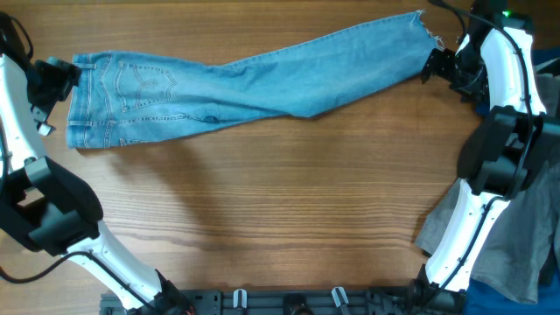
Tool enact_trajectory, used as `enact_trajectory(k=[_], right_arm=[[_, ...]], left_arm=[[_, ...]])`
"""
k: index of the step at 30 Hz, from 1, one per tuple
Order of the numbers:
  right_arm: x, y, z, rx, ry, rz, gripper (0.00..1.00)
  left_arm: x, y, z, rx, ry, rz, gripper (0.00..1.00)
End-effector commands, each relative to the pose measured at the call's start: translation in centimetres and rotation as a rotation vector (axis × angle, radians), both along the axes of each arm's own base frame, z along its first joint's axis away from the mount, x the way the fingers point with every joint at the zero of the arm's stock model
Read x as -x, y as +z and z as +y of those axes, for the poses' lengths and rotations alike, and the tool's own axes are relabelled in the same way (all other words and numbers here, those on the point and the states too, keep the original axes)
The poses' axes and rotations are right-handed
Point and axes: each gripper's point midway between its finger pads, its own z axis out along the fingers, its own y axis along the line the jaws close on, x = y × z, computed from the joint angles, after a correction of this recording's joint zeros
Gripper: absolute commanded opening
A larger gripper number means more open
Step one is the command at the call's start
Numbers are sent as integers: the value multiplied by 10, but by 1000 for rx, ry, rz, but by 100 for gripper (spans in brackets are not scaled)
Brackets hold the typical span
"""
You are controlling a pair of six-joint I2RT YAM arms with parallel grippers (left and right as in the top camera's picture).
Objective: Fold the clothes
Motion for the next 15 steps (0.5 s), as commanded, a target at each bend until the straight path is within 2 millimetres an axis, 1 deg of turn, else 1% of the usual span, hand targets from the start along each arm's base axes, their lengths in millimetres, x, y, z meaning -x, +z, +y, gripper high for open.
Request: enact_trajectory(k=[1,4,6,7,9,11,14,15], right_arm=[[6,-5,-1,17,22,42,100],[11,-5,0,12,22,65,100],[14,-5,1,9,23,77,100],[16,-5,1,8,23,81,100],[18,-5,1,6,22,90,100],[20,-5,2,3,22,101,100],[23,-5,3,0,20,113,100],[24,-5,3,-1,20,116,99]], left_arm=[[-1,-35,18,7,16,58,99],[-2,-59,28,23,28,87,96],[-4,-73,33,30,30,95,88],[-6,-79,34,31,15,97,79],[-10,-90,36,38,8,96,69],[-13,-97,37,39,7,98,70],[-15,-104,37,42,6,97,76],[-16,-107,37,44,6,100,76]])
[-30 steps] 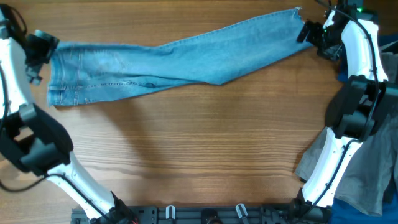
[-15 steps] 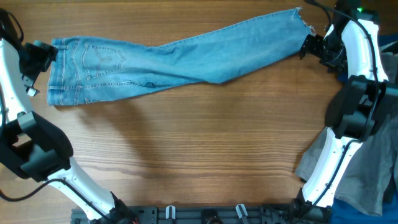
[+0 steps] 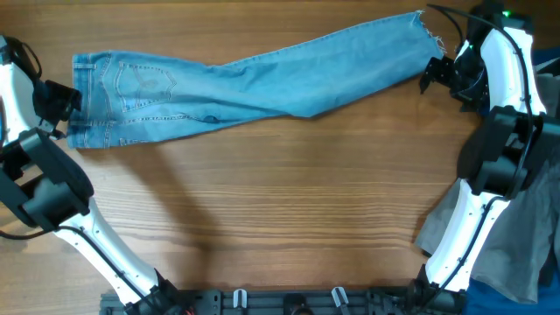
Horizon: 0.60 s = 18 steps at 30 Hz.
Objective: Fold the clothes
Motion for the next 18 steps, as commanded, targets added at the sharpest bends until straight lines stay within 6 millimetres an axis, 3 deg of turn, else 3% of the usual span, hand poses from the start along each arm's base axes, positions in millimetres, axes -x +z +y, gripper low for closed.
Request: enact_trajectory(k=[1,3,5,7,12,18], right_arm=[[1,-4,-2,20,21,20,100],[1,-4,-2,19,21,23,100],[1,-4,-2,19,21,23,100],[1,-4,-2,19,20,23,100],[2,-4,-2,19,21,26,100],[2,-4,-2,19,21,25,100]], left_arm=[[-4,-12,1,2,-14,9,76],[-3,-17,0,8,-14,19,71],[-4,-19,-2,25,-16,15,50],[-7,-19,-8,56,-20,-4,4],[-22,-8,-35,228,-81,-116,4],[-11,28,-28,240,-52,-166,4]])
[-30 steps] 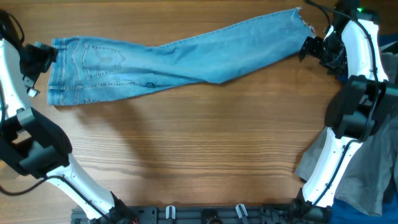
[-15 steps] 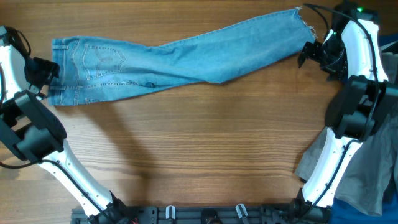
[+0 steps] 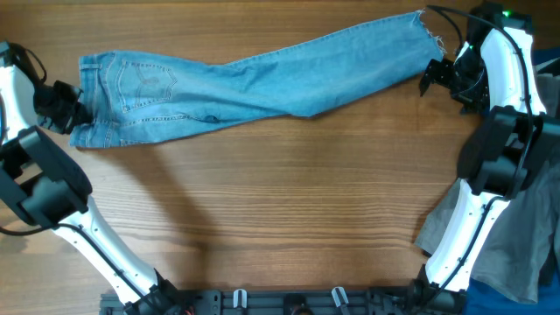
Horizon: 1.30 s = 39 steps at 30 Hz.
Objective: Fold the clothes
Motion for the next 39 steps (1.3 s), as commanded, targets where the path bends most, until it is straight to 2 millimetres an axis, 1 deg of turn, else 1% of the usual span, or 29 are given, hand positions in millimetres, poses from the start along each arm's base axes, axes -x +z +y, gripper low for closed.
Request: enact_trajectory(k=[1,2,3,6,7,8,11,16,18,20,22,24,27,33,35,36,39], right_arm=[[-2,-4,-3,22,20,9,100],[-2,-4,-3,22,21,9,100],[-2,-4,-3,22,18,9,100],[-2,-4,-3,22,14,10,99],[-2,-4,-3,22,14,11,100],[-2,-4,-3,22,14,11,99],[-2,-4,-3,22,14,11,100],[-1,-4,-3,23,-2,13,99],[-1,-4,-3,22,-2,14,100],[-1,-4,-3,22,-2,15,100],[-1,-4,-2,22,-2,16,100],[-1,-4,-2,22,-2,16,99],[0,-4,-2,21,-2,18,99],[0,-4,-2,21,-4,18,100],[0,-4,-2,21,-4,18,99],[0,-4,-2,21,-4,19,100],[1,-4,-2,21,-4,22,100]], left_arm=[[-4,41,8,8,2,-111,4],[-5,43,11,-2,5,-122,4],[-7,43,13,-7,7,-130,21],[-13,39,15,-19,3,-147,82],[-16,38,15,-20,-1,-150,92],[-19,37,13,-23,-7,-156,100],[-28,36,9,-48,-28,-167,100],[-35,34,17,-219,-57,-118,100],[-42,35,17,-263,-108,-131,100],[-51,37,14,-284,-151,-159,98],[-55,39,16,-305,-152,-164,95],[-55,38,20,-335,-150,-156,95],[-53,32,25,-361,-145,-126,95],[-47,6,19,-328,-202,-70,96],[-49,3,13,-322,-247,-72,91],[-50,3,12,-323,-259,-71,86],[-53,2,6,-329,-312,-73,68]])
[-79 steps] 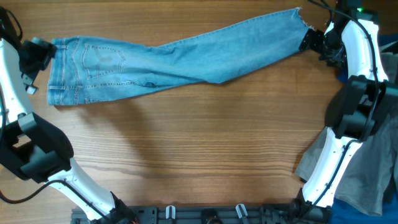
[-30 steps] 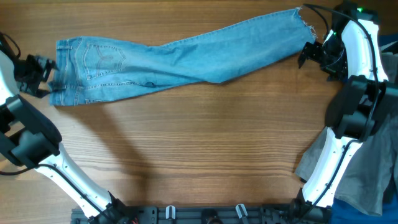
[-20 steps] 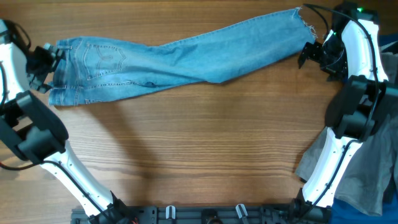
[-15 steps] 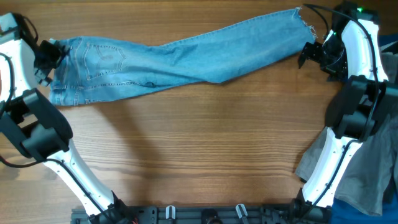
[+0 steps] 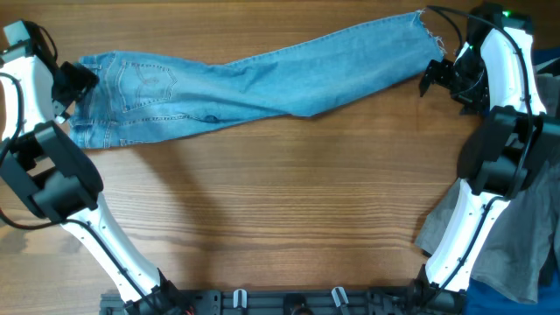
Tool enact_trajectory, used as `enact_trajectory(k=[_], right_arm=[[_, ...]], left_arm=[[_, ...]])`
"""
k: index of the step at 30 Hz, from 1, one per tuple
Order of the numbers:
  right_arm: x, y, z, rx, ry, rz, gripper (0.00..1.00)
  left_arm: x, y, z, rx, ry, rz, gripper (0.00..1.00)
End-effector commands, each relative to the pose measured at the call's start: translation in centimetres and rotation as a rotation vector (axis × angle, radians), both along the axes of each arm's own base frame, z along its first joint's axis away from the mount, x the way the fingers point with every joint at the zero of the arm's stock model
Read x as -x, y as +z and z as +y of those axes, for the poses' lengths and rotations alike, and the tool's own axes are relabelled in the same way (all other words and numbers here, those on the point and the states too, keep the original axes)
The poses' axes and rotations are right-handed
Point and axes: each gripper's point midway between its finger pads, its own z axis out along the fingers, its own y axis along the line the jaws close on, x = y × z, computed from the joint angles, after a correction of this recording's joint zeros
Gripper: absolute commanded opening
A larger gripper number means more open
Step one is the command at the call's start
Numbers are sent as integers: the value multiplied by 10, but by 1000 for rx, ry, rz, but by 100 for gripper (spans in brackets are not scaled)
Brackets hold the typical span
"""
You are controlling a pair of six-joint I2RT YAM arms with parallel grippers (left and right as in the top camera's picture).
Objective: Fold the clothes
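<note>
A pair of light blue jeans (image 5: 254, 79) lies flat across the far half of the table. Its waistband (image 5: 83, 96) is at the left and its frayed leg hem (image 5: 424, 35) at the upper right. My left gripper (image 5: 75, 80) sits at the upper part of the waistband edge, touching the denim. Its fingers are too dark and small to show whether they pinch the cloth. My right gripper (image 5: 428, 77) hovers just right of the leg hem and below it, apart from the fabric, with its fingers spread.
Grey clothing (image 5: 516, 236) lies heaped at the table's right edge behind the right arm's base. A black rail (image 5: 289, 302) with clips runs along the front edge. Bare wood (image 5: 280, 201) fills the middle and front.
My left gripper has moved from the middle of the waistband edge up toward its upper corner. The jeans and the right gripper have not shifted.
At first my left gripper was at the waistband's top left corner and my right gripper touched the leg hem. The right one then stood slightly clear of the hem. The left one sat lower on the waistband, whose upper edge shifted slightly right, and is now higher again.
</note>
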Motion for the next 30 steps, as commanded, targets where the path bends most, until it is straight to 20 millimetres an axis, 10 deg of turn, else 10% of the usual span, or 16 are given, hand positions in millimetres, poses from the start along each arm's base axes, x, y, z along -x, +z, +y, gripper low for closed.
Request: enact_trajectory(k=[1,10,15,28,30], right_arm=[[-1,-4,-3,22,-3,15,100],[-1,-4,-3,22,-3,15,100],[-1,-4,-3,23,-3,15,99],[-1,-4,-3,26,0,13,100],[-1,-4,-3,26,0,13,100]], left_arm=[[-6,-5,-8,-24,-102,21,65],[6,-20,-14,-8,-123,71,71],[12,-24,-16,3,-126,90,4],[40,38,-21,51,-47,99,4],[45,40,-24,61,-52,118,39]])
